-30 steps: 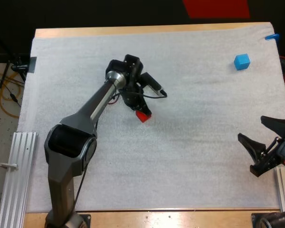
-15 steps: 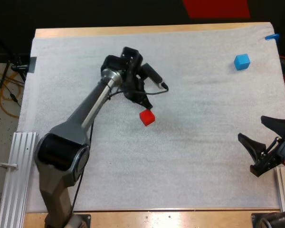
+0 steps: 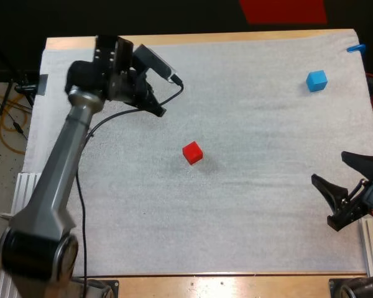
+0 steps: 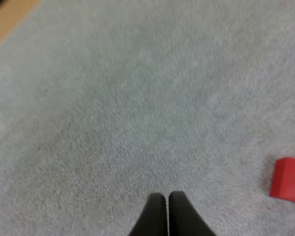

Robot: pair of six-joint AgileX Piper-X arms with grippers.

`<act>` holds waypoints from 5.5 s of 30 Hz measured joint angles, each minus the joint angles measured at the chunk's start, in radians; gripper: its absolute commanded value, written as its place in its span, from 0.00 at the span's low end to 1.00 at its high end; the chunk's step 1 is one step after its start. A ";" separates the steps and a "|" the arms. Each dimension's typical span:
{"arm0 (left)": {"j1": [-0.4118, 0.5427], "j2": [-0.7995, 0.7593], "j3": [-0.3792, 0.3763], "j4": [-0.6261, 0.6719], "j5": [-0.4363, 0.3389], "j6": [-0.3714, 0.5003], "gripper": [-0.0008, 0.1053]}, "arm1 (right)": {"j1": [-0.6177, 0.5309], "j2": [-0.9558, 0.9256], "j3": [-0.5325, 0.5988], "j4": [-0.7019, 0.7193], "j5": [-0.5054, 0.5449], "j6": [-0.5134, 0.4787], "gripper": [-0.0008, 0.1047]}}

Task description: Stack red cube on blue cube

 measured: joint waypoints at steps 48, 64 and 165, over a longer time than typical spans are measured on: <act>-0.003 -1.175 0.641 0.225 0.050 -0.126 0.02 | 0.000 0.024 0.000 0.000 0.014 -0.019 0.63; -0.003 -1.178 0.643 0.140 0.040 -0.142 0.54 | 0.141 0.321 0.000 -0.217 0.054 -0.025 0.63; -0.003 -1.154 0.643 0.133 0.040 -0.164 0.54 | -0.086 1.078 -0.469 -0.208 0.464 0.133 0.26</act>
